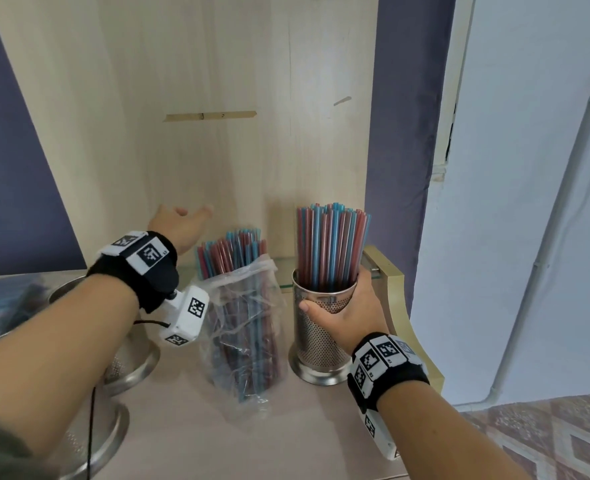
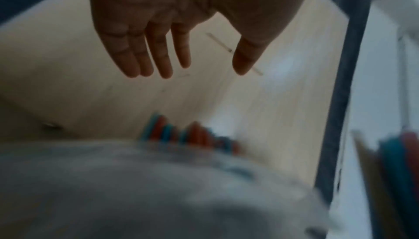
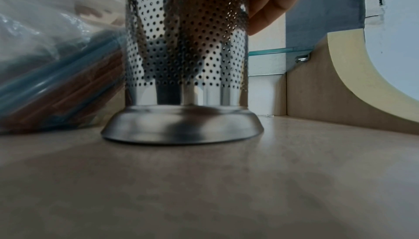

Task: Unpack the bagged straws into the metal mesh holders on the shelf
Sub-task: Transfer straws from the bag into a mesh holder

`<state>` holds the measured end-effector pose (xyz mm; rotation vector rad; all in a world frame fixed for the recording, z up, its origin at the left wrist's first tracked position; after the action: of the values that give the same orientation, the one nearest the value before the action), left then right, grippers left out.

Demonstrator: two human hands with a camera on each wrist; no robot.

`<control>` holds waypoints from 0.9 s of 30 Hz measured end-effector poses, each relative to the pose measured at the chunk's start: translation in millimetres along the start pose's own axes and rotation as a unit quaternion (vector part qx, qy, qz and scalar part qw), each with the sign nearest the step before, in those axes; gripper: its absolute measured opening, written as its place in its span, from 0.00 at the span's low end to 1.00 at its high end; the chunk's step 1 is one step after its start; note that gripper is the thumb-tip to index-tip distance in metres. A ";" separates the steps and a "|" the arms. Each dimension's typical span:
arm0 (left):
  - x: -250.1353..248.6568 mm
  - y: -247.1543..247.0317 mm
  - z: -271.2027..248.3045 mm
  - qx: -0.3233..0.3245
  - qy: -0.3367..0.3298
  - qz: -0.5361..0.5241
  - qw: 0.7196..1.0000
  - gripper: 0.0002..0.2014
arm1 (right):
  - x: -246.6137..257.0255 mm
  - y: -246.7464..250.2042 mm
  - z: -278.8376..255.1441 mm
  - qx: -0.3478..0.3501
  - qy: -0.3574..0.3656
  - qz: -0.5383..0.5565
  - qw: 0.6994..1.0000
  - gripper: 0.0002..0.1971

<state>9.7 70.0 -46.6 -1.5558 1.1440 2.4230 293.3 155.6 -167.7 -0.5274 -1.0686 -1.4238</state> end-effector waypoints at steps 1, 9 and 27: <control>6.9 -3.4 -1.1 0.030 0.008 0.044 0.999 0.33 | -0.4 -0.2 0.4 -0.001 0.000 -0.002 1.000 0.49; 54.3 -52.7 -8.1 0.177 0.076 0.122 0.974 0.62 | 1.2 0.3 1.0 -0.010 0.001 -0.016 1.000 0.48; 55.5 -52.4 -1.0 0.039 0.012 0.008 0.999 0.19 | 1.9 0.5 0.6 -0.008 0.000 -0.009 1.000 0.47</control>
<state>4.2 88.9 -120.3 -1.5643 1.2428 2.3446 293.3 155.2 -165.6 -0.5304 -1.0647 -1.4486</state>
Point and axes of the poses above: each hand's wrist, its own z-axis towards the middle knuckle, its own y-axis out of the back of the hand, x = y × z, the point moved 5 cm from there along z, towards the middle knuckle, and after that the axes turned 4 degrees about z, right-handed, at the moved point
